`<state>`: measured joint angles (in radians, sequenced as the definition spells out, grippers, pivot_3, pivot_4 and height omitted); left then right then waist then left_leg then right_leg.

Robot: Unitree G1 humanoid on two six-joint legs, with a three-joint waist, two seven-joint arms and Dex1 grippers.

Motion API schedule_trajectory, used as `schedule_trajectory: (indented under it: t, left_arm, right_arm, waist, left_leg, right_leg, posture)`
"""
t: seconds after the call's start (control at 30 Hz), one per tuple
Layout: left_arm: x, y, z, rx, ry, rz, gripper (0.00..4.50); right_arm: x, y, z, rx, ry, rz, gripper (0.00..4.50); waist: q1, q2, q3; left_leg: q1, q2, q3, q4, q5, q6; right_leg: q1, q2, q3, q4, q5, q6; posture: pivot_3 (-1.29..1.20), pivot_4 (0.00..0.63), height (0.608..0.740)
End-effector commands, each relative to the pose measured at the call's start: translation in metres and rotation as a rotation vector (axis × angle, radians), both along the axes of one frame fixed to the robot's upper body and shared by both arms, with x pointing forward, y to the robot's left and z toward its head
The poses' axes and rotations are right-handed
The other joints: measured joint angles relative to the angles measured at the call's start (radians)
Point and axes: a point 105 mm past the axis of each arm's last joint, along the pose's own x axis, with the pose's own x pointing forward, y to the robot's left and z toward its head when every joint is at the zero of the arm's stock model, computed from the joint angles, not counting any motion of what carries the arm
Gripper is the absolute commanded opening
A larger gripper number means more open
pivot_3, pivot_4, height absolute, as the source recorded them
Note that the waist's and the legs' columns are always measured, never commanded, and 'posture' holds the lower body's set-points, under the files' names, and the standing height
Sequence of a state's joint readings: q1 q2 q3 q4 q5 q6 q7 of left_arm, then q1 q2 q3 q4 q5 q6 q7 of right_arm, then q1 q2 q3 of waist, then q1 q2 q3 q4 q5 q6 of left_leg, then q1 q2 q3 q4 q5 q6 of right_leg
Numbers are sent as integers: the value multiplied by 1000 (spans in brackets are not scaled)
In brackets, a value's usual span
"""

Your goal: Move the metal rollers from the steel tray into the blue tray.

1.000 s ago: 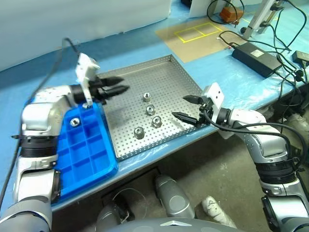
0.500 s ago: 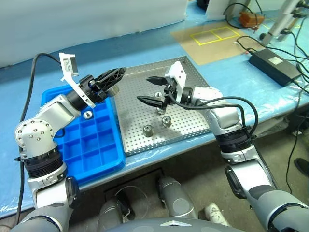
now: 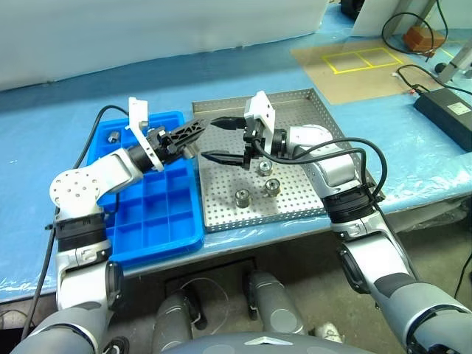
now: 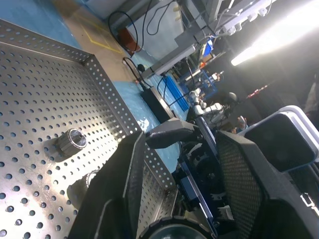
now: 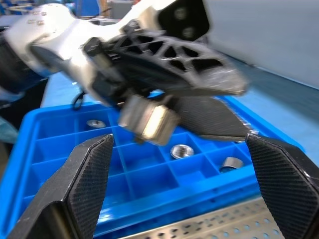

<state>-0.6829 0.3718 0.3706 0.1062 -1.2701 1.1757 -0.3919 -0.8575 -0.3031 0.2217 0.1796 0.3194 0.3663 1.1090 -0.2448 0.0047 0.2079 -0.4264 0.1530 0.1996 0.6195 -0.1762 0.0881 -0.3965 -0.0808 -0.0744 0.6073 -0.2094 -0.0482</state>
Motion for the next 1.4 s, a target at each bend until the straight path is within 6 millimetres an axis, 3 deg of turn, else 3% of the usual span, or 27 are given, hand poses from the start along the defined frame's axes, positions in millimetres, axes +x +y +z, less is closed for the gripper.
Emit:
schedule_trajectory:
  t: [0.03,0.4,0.63,0.73,0.9,1.03,1.2,1.4]
  left_arm:
    - [3,-7,10,3,-32,-56,2325]
    - [-7,-33,3,14,-4,-221,2325]
    - [-5,-36,16,-36,-28,-230,2325]
    - [-4,-38,20,-41,-38,-230,2298]
    - [-1,-37,23,-49,-45,-223,2298]
    - [-2,-37,25,-54,-54,-226,2298]
    - [-3,-33,38,-71,-99,-206,2298]
    - [-1,-4,58,-23,-211,-60,2298]
  right_arm:
    - [-22,1,11,-16,-26,141,4386]
    - [-13,8,12,-32,-101,88,4386]
    - [-9,8,11,-19,-107,55,4386]
    - [-9,7,9,-23,-106,57,3792]
    - [-8,6,7,-38,-108,49,2155]
    - [-11,5,5,-44,-102,65,1670]
    - [-15,5,2,-56,-101,87,1656]
    - [-12,2,3,-52,-93,58,1656]
  waist:
    - [5,0,0]
    - [8,0,0]
    - [6,0,0]
    - [5,0,0]
    - [1,0,0]
    - [-5,0,0]
    - [-15,0,0]
    - [-21,0,0]
  left_leg:
    - [2,0,0,0,0,0]
    - [4,0,1,-2,0,0]
    - [4,0,1,-2,0,0]
    - [4,0,1,-2,0,0]
    - [4,0,1,-2,0,0]
    - [3,0,1,-2,0,0]
    - [3,0,1,-2,0,0]
    - [2,0,1,-2,0,0]
  right_leg:
    - [2,0,0,0,0,0]
    - [2,0,2,0,0,0]
    - [2,0,2,0,0,0]
    - [2,0,2,-1,0,0]
    - [1,0,2,-1,0,0]
    - [2,0,2,-1,0,0]
    - [1,0,2,-1,0,0]
    - [0,1,2,-1,0,0]
  posture:
    - [-647,150,740]
    - [-675,150,740]
    - [-692,150,740]
    - [-694,150,740]
    - [-696,150,740]
    - [-696,150,740]
    - [-698,150,740]
    - [-693,150,740]
